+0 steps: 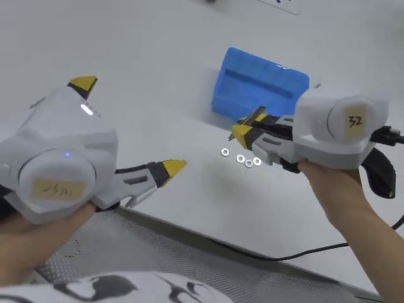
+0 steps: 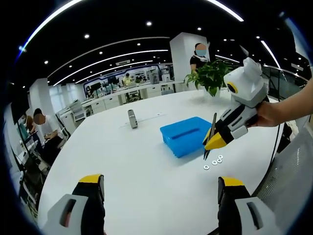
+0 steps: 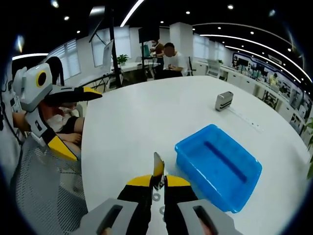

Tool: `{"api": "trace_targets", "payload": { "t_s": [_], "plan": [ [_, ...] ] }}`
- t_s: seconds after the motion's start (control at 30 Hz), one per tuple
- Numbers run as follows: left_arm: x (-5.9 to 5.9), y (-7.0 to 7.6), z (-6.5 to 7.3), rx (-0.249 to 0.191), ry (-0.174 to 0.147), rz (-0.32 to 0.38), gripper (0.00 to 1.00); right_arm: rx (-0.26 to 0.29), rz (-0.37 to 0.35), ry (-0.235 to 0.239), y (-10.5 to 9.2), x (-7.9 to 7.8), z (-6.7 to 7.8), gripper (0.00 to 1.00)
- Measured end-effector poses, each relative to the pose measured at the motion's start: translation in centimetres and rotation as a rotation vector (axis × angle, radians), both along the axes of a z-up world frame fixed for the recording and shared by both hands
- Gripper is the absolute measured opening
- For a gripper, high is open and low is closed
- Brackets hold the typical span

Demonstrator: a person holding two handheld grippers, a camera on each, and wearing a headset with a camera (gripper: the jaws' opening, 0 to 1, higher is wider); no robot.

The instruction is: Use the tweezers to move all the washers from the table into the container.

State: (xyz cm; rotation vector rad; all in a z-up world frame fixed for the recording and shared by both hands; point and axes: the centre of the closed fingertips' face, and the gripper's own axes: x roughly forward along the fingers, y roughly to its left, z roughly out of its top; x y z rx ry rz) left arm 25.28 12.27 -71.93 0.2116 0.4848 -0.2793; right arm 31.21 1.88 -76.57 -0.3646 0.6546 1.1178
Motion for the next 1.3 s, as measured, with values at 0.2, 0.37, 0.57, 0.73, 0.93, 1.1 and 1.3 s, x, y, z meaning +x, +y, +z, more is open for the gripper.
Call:
{"api": "trace_targets", "payload": {
  "t_s": [0.2,0.37,0.57,0.73,0.93,1.1,1.3],
  "plan": [
    [0.1,-0.3,0.3,-0.025,0.008,-0.013,0.95,-0.018,0.006,0.008,-0.1,-0.1,-1.0,0.04],
    [0.7,-1.6,1.7,-0.053,0.005,-0.063,0.95,-0.025,0.008,0.020,-0.2,-0.1,-1.7,0.05],
    [2.4,-3.9,4.3,-0.055,-0.045,-0.155,0.90,-0.039,0.013,0.009,-0.4,0.1,-2.1,0.05],
    [3.9,-7.1,5.9,-0.100,-0.086,-0.264,0.87,-0.030,0.007,0.024,-0.3,0.2,-2.1,0.05],
    [5.0,-9.6,6.4,-0.093,-0.096,-0.341,0.84,-0.026,-0.002,0.026,-0.4,-0.4,-1.9,0.05],
    [5.8,-11.2,6.0,-0.098,-0.079,-0.399,0.79,-0.030,-0.010,0.009,-0.5,-0.1,-2.0,0.05],
    [5.9,-12.0,5.6,-0.097,-0.064,-0.448,0.68,-0.027,-0.011,0.016,-0.4,-0.1,-2.1,0.05]
  ]
}}
